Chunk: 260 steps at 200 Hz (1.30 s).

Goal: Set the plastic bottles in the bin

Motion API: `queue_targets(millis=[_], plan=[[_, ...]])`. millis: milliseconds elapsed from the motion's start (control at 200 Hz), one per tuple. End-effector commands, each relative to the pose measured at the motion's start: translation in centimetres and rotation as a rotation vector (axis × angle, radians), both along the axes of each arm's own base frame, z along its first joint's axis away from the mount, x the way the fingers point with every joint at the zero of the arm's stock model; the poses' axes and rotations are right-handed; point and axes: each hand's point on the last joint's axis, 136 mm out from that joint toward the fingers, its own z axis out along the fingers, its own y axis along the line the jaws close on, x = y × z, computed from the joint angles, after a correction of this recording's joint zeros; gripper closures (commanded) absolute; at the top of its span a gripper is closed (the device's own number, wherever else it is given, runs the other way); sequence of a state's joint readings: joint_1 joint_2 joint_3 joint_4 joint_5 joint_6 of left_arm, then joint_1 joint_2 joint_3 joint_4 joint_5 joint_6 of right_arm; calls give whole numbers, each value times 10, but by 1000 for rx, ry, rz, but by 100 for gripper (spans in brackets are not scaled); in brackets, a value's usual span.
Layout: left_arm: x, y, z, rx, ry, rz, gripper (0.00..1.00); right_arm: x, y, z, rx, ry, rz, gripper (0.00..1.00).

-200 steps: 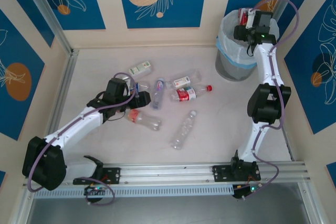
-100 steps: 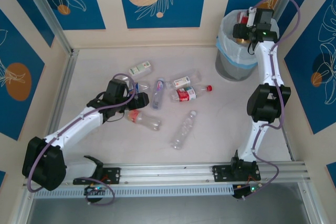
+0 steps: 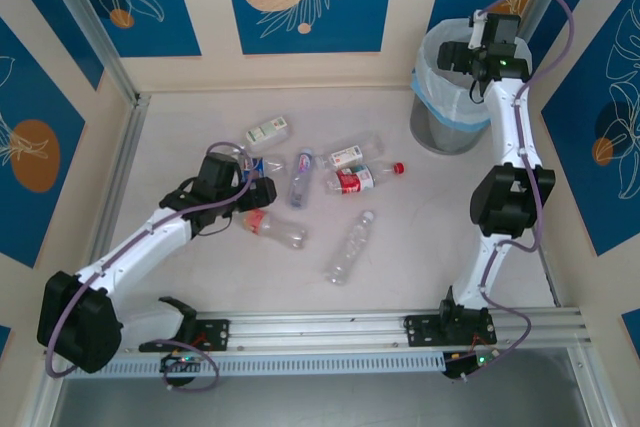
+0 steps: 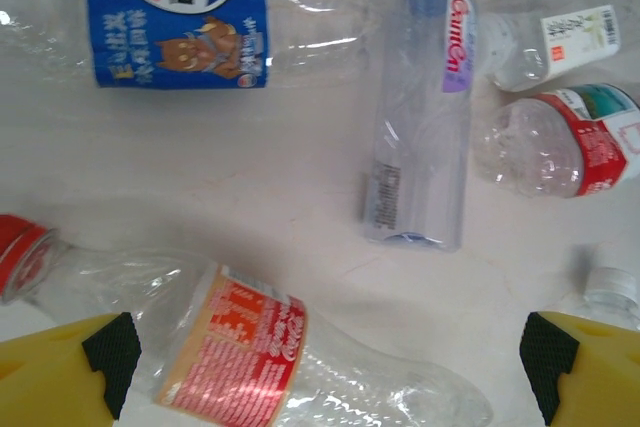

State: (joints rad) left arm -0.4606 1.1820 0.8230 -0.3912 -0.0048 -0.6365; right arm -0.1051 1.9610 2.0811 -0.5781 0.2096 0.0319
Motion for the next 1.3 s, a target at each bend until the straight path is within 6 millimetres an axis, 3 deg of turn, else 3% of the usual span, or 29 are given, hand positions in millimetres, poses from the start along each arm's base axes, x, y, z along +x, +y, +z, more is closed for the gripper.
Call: queue_targets(millis=[0, 165, 230, 245, 345, 440, 575, 690, 890, 1295], plan=[[-8, 19, -2, 38, 7, 98, 1, -34, 32, 74, 26, -161, 53, 0], [-18, 35, -9, 11, 34, 233, 1, -85, 86, 105, 42, -273, 160, 0], [-24, 39, -13, -15, 64, 281, 1, -104, 115, 98, 65, -304, 236, 0], [-26, 39, -14, -24, 72, 291, 1, -112, 121, 105, 71, -333, 254, 0], [-36, 40, -21, -71, 132, 343, 1, -147, 158, 97, 146, -394, 368, 0], [-44, 40, -29, -116, 201, 415, 1, -173, 184, 75, 249, -376, 454, 1], [-55, 49, -43, -107, 318, 562, 1, -201, 212, 38, 345, -329, 534, 1], [-52, 52, -49, -106, 338, 626, 1, -222, 231, 22, 382, -347, 579, 1], [-50, 76, -51, -82, 295, 813, 1, -245, 256, 0, 360, -311, 673, 1], [-15, 68, -55, -104, 296, 901, 5, -247, 272, -7, 345, -289, 692, 1]])
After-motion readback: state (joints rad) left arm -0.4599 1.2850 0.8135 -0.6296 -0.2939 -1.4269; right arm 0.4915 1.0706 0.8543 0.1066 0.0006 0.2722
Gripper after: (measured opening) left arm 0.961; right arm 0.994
